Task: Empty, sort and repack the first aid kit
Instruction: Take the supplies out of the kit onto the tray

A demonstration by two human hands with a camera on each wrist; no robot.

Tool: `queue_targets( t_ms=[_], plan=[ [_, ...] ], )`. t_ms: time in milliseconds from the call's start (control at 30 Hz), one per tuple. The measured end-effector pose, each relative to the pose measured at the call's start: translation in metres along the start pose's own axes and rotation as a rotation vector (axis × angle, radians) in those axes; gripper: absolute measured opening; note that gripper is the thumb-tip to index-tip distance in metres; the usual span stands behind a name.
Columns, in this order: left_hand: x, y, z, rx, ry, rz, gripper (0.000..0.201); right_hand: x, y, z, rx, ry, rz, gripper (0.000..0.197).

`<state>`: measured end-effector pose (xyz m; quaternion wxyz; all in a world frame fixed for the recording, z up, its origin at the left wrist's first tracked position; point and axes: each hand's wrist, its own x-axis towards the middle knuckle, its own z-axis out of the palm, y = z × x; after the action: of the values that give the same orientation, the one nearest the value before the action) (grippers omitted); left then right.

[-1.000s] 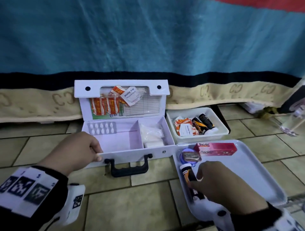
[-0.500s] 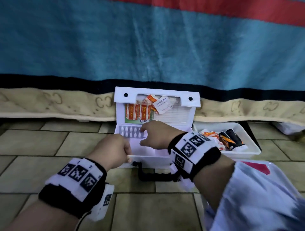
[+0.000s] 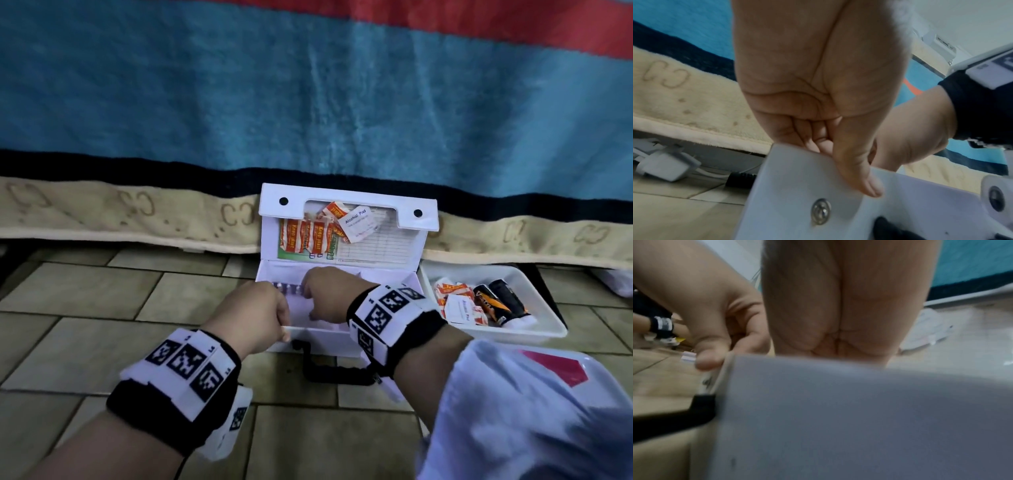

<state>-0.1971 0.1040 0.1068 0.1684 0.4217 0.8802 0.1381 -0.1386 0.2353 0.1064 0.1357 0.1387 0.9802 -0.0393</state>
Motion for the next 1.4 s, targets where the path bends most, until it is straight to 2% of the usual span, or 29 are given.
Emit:
queue_targets(
  t_ms=[133,200,267,367,433,500,633,700,733,800,933,1033,1133,1200,1267,1333,1400],
  plan=[
    [0.0,0.002,-0.002,-0.002,-0.02,-0.012,0.009,-0.033,0.021,-0.024,0.209,0.159,0.005,0.023],
    [-0.001,0.003,0.0,0.02,-0.005,-0.011,0.022,-0.066,0.036,-0.038,0.341,0.238,0.041,0.019],
    [-0.002,0.004,0.002,0.049,0.022,0.0,0.028,-0.109,0.054,-0.047,0.456,0.307,0.103,0.013],
    [-0.008,0.009,0.006,0.154,0.02,0.07,0.022,-0.182,0.083,-0.049,0.573,0.406,0.232,0.01],
    [-0.009,0.016,0.011,0.124,0.052,0.123,0.021,-0.228,0.101,-0.039,0.608,0.435,0.367,0.011],
    [-0.009,0.026,0.017,0.085,0.096,0.151,0.029,-0.265,0.114,-0.024,0.609,0.417,0.508,0.015],
    [-0.006,0.038,0.018,0.092,0.1,0.105,0.032,-0.306,0.125,0.017,0.648,0.201,0.708,0.023],
    [-0.005,0.041,0.013,0.071,0.072,0.073,0.026,-0.312,0.128,0.034,0.674,0.13,0.724,0.037],
    [-0.005,0.042,0.01,0.052,0.055,0.057,0.023,-0.311,0.127,0.041,0.683,0.112,0.73,0.039],
    [-0.005,0.044,0.007,0.015,0.029,0.038,0.02,-0.304,0.126,0.054,0.698,0.075,0.734,0.023],
    [-0.002,0.044,0.005,-0.038,-0.02,0.005,0.019,-0.284,0.128,0.071,0.638,0.01,0.687,0.012],
    [-0.001,0.041,0.005,-0.065,-0.04,-0.019,0.017,-0.27,0.127,0.073,0.564,-0.017,0.706,0.022],
    [0.001,0.036,0.009,-0.12,-0.058,-0.021,0.018,-0.262,0.12,0.059,0.447,-0.054,0.685,0.019],
    [0.003,0.032,0.012,-0.172,-0.068,-0.013,0.021,-0.252,0.114,0.04,0.381,-0.014,0.666,0.02],
    [0.006,0.029,0.013,-0.222,-0.085,-0.008,0.021,-0.233,0.103,0.017,0.381,0.119,0.6,0.023],
    [0.008,0.028,0.012,-0.273,-0.103,-0.011,0.02,-0.205,0.091,0.002,0.402,0.232,0.468,0.023],
    [0.009,0.027,0.01,-0.318,-0.114,-0.028,0.02,-0.172,0.078,-0.004,0.409,0.255,0.321,0.027]
  ],
)
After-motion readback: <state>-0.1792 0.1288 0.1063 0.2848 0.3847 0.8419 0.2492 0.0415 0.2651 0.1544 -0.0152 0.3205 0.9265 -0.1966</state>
